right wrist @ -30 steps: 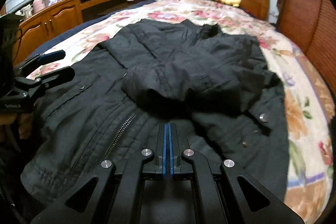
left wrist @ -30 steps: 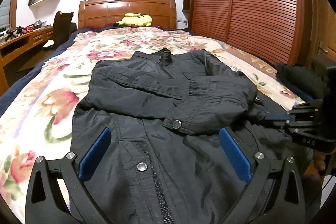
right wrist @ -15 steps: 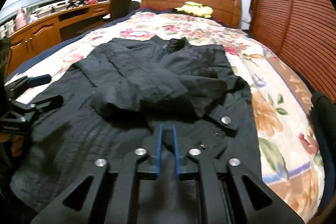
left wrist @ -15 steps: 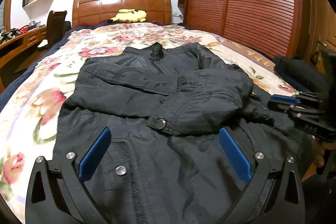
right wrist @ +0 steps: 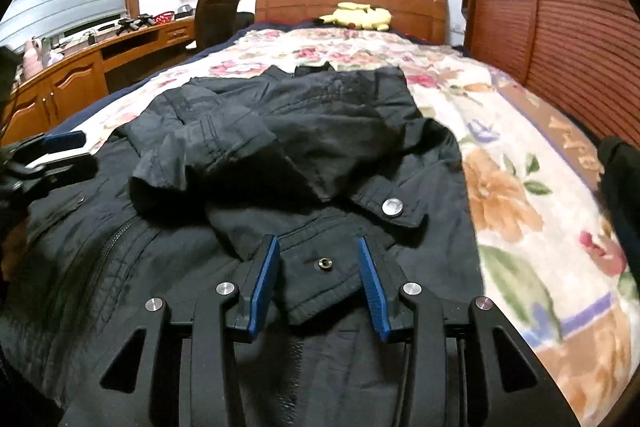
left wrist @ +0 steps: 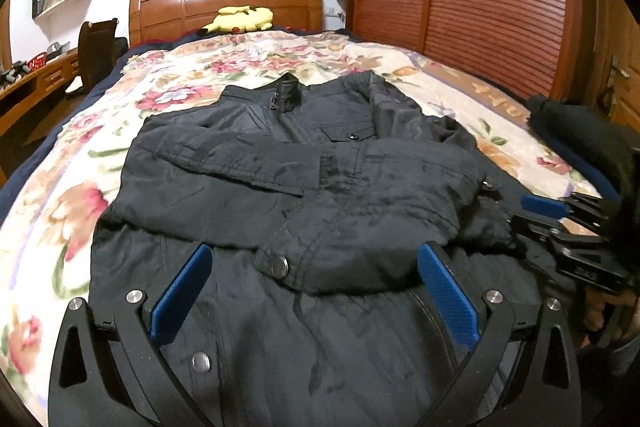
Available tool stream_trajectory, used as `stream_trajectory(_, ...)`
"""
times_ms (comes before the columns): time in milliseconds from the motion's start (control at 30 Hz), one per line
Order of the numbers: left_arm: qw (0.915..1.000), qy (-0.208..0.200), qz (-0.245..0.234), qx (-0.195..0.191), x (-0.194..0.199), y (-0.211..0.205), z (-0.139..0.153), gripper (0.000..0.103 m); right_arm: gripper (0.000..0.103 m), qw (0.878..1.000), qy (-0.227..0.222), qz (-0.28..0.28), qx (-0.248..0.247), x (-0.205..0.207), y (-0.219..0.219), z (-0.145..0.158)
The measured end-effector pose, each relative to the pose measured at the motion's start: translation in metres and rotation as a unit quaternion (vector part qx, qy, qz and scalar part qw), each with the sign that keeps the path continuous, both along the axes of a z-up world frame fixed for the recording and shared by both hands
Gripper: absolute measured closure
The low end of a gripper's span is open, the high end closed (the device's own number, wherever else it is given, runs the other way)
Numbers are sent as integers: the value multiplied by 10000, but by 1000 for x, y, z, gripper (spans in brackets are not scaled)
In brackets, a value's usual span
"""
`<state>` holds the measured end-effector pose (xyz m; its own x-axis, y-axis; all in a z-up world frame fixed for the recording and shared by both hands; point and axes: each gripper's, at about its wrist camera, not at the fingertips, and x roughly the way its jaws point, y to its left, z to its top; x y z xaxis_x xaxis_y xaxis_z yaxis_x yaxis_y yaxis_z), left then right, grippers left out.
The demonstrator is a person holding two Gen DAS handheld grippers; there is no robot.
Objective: Fold large clothes
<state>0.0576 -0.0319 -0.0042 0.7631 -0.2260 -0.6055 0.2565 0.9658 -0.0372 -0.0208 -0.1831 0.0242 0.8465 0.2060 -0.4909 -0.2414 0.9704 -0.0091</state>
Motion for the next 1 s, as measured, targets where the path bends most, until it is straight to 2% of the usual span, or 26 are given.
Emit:
stream_trajectory(167, 9997, 198, 80, 66, 30, -4, 0, 0, 61, 9997, -10, 194, 116, -2, -5, -2)
stream_trajectory(367, 9963, 838, 190, -28, 63, -4, -23, 0, 61, 9996, 27, 265, 116, -2, -8, -7)
stream_trajectory(567, 9920, 1255, 89, -117, 65, -10, -40, 0, 61, 9997, 19, 245, 69, -4, -10, -9)
stream_trajectory(767, 9876, 1530, -242, -236, 60, -18, -46, 25, 61, 9997, -4, 242, 104, -6, -12, -9)
stream_trajectory(900, 9825, 1747, -403, -503, 58, -17, -45, 54, 61, 9996, -23, 259, 107, -7, -14, -9)
stream_trajectory(1000, 9845, 1658, -430, -380, 49, -19, -37, 75, 61, 9996, -54, 252, 116, -10, -15, -8)
